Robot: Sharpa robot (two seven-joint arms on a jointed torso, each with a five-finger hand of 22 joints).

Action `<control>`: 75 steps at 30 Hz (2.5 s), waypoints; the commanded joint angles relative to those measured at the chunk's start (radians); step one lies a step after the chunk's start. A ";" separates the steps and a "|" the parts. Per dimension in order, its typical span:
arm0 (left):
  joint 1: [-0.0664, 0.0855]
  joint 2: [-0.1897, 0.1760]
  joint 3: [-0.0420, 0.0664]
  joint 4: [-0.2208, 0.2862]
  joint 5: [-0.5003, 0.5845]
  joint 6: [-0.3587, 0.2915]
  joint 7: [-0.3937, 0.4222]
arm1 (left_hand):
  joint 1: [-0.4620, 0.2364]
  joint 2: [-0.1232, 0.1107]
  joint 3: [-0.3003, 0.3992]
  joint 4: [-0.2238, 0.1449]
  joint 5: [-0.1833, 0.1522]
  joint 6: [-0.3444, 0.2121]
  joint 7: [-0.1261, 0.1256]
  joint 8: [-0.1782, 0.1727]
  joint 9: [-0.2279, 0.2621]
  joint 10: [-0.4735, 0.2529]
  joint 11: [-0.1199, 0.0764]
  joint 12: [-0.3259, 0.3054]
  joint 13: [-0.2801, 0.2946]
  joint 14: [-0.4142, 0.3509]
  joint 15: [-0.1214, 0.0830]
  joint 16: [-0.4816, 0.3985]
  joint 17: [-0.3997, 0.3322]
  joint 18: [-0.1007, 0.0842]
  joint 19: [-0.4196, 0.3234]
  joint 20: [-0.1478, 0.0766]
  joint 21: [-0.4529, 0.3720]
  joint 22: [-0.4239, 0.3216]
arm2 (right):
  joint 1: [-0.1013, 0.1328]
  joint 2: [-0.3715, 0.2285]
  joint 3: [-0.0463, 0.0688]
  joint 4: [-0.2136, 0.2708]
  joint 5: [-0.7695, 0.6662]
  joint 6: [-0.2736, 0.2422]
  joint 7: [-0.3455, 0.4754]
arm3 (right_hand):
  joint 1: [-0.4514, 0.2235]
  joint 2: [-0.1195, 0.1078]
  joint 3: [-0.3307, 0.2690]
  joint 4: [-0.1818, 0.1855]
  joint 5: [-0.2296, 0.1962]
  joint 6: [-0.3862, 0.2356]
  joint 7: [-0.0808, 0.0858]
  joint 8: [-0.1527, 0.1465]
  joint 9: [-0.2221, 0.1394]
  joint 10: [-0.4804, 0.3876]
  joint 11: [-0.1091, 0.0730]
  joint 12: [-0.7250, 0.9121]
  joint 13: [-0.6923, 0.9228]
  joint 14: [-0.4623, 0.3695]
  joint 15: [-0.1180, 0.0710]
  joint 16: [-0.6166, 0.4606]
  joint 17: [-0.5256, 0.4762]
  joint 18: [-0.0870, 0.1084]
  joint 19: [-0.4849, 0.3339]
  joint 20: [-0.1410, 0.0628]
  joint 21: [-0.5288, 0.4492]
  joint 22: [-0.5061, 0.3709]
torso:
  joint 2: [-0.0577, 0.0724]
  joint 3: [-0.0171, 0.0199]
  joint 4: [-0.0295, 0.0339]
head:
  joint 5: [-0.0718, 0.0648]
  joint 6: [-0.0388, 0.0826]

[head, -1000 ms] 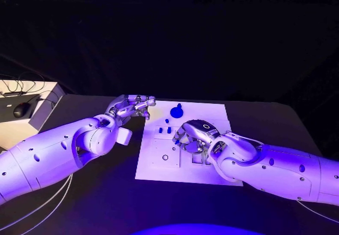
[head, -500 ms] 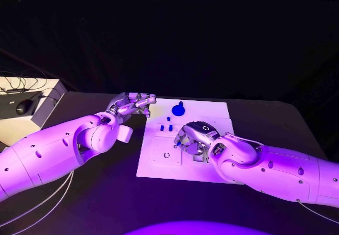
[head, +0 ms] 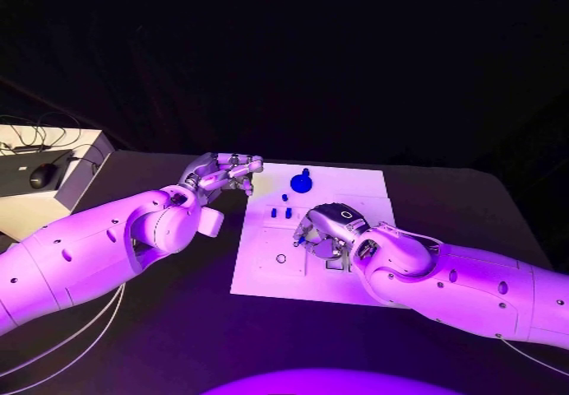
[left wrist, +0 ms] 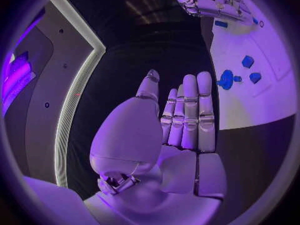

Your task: Assemble the parts on the task board

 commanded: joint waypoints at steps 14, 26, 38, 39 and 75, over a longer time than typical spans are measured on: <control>-0.001 -0.002 0.001 0.004 0.001 0.008 0.007 | 0.001 0.004 0.002 -0.004 -0.004 -0.005 0.005 -0.001 0.001 -0.010 0.002 -0.004 0.001 0.002 0.008 0.001 0.001 0.020 0.003 0.007 0.005 0.002 | -0.004 0.015 0.000 -0.016 -0.016 0.001 0.006 | -0.001 0.004 0.007 -0.002 0.006 0.006 0.001 0.000 0.001 0.052 -0.030 0.002 0.003 -0.001 -0.001 0.005 0.001 0.015 0.059 -0.009 -0.004 0.013 | 0.000 -0.0001 -0.0001 | 0.004 -0.009; -0.001 -0.003 0.001 0.004 0.001 0.009 0.005 | 0.001 0.004 0.002 -0.004 -0.004 -0.005 0.005 -0.001 0.001 -0.010 0.002 -0.004 0.001 0.002 0.008 0.001 0.001 0.020 0.003 0.007 0.005 0.002 | -0.016 0.025 0.000 -0.019 -0.016 -0.003 0.013 | -0.001 0.004 0.007 -0.002 0.006 0.006 0.001 0.000 0.001 0.052 -0.030 0.002 0.003 -0.001 -0.001 0.005 0.001 0.015 0.059 -0.009 -0.004 0.013 | 0.001 0.0007 -0.0001 | 0.007 -0.017; -0.001 -0.004 0.001 0.003 0.000 0.012 0.002 | 0.001 0.004 0.003 -0.003 -0.004 -0.006 0.004 -0.001 0.001 -0.012 0.002 -0.004 0.001 0.002 0.009 0.000 0.001 0.020 0.003 0.008 0.005 0.002 | -0.017 0.018 0.000 -0.016 -0.016 -0.001 0.013 | -0.001 0.004 0.007 -0.002 0.006 0.006 0.001 0.000 0.001 0.052 -0.030 0.002 0.003 -0.001 -0.001 0.005 0.001 0.015 0.059 -0.009 -0.004 0.013 | 0.000 0.0015 -0.0017 | 0.010 -0.024; -0.001 -0.004 0.001 0.003 0.000 0.012 0.001 | 0.001 0.004 0.003 -0.003 -0.004 -0.006 0.004 -0.001 0.001 -0.012 0.002 -0.004 0.001 0.002 0.009 0.000 0.001 0.020 0.003 0.008 0.005 0.002 | -0.017 0.017 0.000 -0.016 -0.017 -0.001 0.011 | -0.001 0.005 0.008 -0.003 0.006 0.005 0.001 0.000 0.001 0.052 -0.030 0.002 0.003 -0.001 -0.001 0.005 0.001 0.015 0.060 -0.009 -0.008 0.018 | 0.000 0.0017 -0.0019 | 0.010 -0.024; 0.000 -0.006 0.001 0.003 0.012 0.023 -0.009 | 0.000 0.006 0.001 -0.002 -0.005 -0.006 0.003 -0.001 0.001 -0.013 0.002 -0.003 0.001 0.002 0.009 -0.001 0.001 0.021 0.004 0.008 0.003 0.001 | -0.019 0.035 -0.003 -0.030 0.052 -0.025 0.054 | 0.005 -0.046 -0.062 0.071 -0.010 -0.053 0.014 0.000 -0.003 -0.021 -0.009 0.003 0.001 -0.003 0.012 -0.096 -0.124 0.047 0.056 0.008 -0.222 -0.090 | 0.000 0.0017 -0.0016 | 0.010 -0.031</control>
